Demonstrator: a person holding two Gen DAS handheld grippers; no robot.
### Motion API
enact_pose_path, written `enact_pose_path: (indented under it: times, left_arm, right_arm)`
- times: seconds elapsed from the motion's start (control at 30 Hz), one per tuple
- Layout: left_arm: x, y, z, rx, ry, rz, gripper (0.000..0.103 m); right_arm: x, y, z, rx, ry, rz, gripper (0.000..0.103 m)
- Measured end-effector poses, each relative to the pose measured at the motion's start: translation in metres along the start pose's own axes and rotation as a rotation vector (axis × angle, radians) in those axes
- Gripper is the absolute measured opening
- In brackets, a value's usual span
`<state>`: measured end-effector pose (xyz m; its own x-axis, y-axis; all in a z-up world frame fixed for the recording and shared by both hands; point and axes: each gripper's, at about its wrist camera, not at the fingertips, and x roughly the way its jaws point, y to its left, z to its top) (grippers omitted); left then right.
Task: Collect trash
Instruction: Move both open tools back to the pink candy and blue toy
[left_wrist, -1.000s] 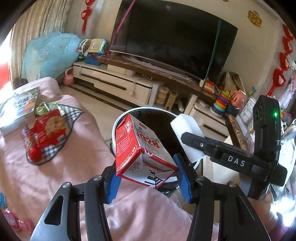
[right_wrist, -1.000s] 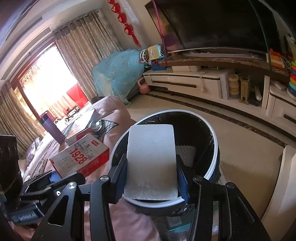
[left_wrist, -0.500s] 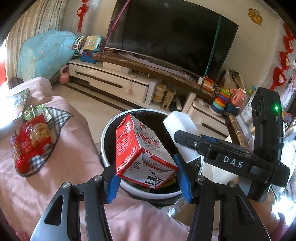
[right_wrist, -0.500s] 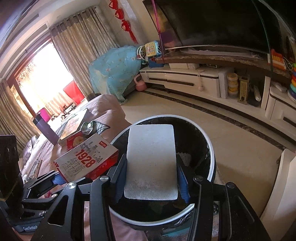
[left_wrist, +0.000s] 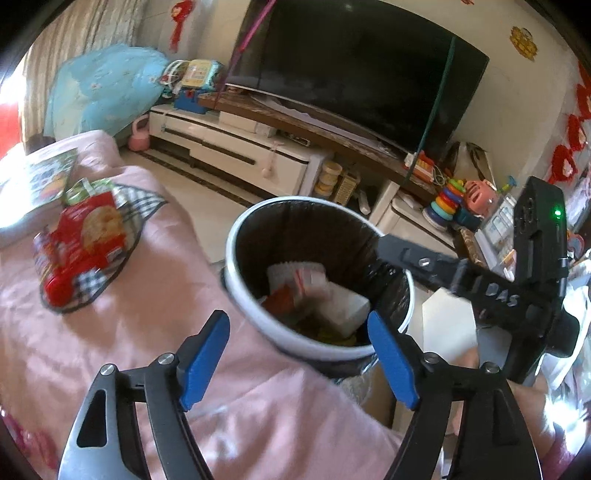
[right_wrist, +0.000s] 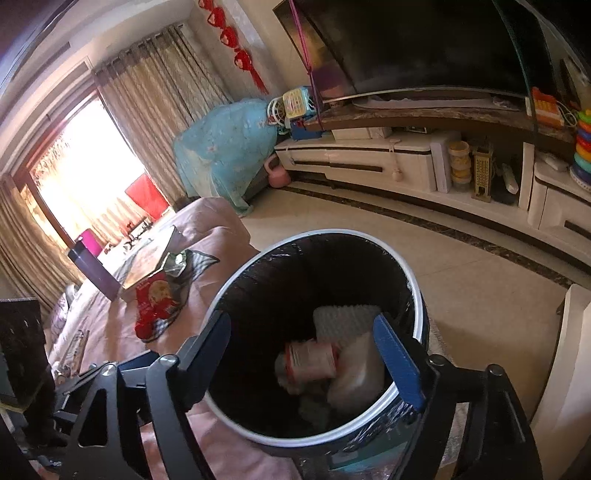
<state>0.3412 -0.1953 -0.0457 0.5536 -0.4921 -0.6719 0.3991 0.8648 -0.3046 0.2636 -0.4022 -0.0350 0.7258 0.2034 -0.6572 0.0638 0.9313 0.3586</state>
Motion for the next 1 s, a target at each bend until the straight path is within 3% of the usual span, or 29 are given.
enact_pose_path:
  times: [0.43, 0.83, 1.0]
  left_arm:
    - [-0.091, 0.076, -0.068, -0.219, -0.047, 0.092, 0.079]
    - [-0.181, 0.126, -0.117, -0.311, -0.106, 0.210, 0.079]
    - [-0.208, 0.145, -0.128, -0.313, -0.094, 0.240, 0.079]
  right_arm:
    - [-0.013, 0.067, -0.045, -0.039, 0.006, 0.111, 0.099]
    - [0.012, 0.154, -0.100, -0.211, 0.115, 0.245, 0.099]
    - [0.018, 0.184, -0.113, -0.288, 0.148, 0.291, 0.099]
